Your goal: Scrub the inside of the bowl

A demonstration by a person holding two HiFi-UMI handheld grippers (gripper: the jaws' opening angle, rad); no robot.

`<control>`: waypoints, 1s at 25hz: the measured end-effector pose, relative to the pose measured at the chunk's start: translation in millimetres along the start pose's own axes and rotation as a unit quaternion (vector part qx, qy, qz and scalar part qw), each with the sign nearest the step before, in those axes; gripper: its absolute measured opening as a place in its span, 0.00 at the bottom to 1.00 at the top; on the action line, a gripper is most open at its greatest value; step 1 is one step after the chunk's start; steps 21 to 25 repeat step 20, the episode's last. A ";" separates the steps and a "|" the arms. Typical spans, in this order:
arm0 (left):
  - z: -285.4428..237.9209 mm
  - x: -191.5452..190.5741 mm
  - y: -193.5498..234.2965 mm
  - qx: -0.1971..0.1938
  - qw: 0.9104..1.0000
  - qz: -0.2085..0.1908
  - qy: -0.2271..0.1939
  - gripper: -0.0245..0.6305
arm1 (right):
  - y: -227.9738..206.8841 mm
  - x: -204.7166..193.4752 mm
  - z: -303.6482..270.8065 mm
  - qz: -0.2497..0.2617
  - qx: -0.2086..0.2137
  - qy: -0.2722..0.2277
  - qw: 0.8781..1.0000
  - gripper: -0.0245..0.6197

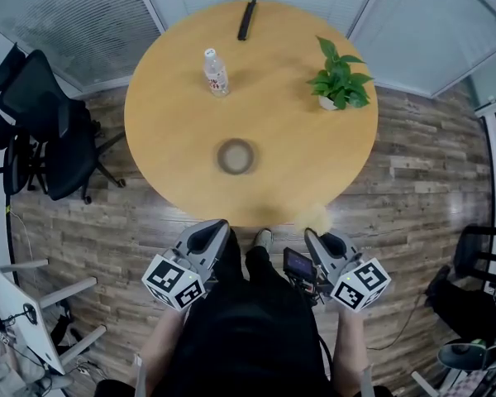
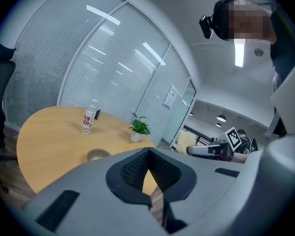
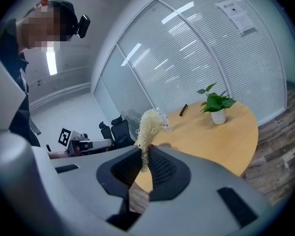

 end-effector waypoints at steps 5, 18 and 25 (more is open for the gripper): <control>-2.2 -3.1 -9.5 0.003 1.000 -0.001 -0.002 0.05 | -3.6 -0.4 5.8 -0.007 0.008 -0.002 1.000 0.10; 9.1 -10.5 -14.1 0.016 1.000 0.005 -0.012 0.05 | 7.6 6.3 3.9 0.022 0.029 -0.001 0.999 0.10; 10.6 -10.3 -13.5 0.017 1.000 0.003 -0.013 0.05 | 9.5 7.2 3.3 0.025 0.031 -0.001 0.999 0.10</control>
Point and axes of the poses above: the fingertips, and each gripper's own axes: z backward along the fingers, y to its left, x out of its top, the point moved 3 cm from there along z, backward along the fingers, and after that the axes turned 12 degrees about -x, right-handed, at the moved point
